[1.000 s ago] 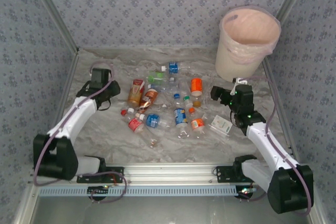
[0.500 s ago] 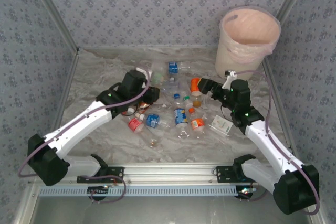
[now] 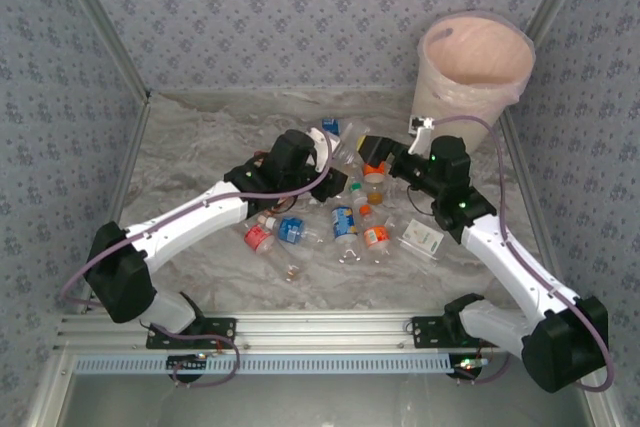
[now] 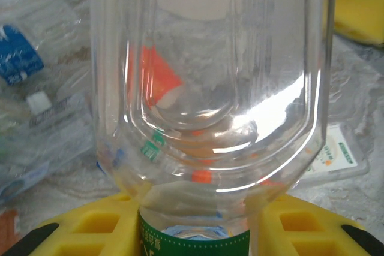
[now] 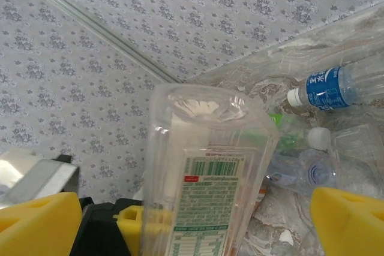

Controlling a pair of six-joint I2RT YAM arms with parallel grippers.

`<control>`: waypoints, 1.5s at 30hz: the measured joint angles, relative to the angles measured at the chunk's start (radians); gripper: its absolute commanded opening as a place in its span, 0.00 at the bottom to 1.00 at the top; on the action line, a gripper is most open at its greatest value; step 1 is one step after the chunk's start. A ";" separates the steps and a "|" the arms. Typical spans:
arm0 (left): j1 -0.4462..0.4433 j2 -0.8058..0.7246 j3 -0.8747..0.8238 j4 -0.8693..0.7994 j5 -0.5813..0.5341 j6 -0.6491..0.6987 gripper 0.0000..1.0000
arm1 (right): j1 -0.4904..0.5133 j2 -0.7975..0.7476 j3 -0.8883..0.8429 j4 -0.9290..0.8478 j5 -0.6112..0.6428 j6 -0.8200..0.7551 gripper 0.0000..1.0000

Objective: Put the plastic bottles in the bin

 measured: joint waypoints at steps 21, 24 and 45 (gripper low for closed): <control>-0.021 0.047 0.023 0.037 0.031 0.032 0.31 | 0.028 0.154 0.082 -0.024 -0.008 0.079 0.63; -0.021 0.050 0.029 0.035 0.031 0.031 0.37 | 0.028 0.154 0.085 -0.024 -0.008 0.077 0.58; -0.019 -0.242 -0.157 0.129 -0.119 -0.101 0.98 | -0.290 0.301 0.638 -0.238 0.092 -0.239 0.47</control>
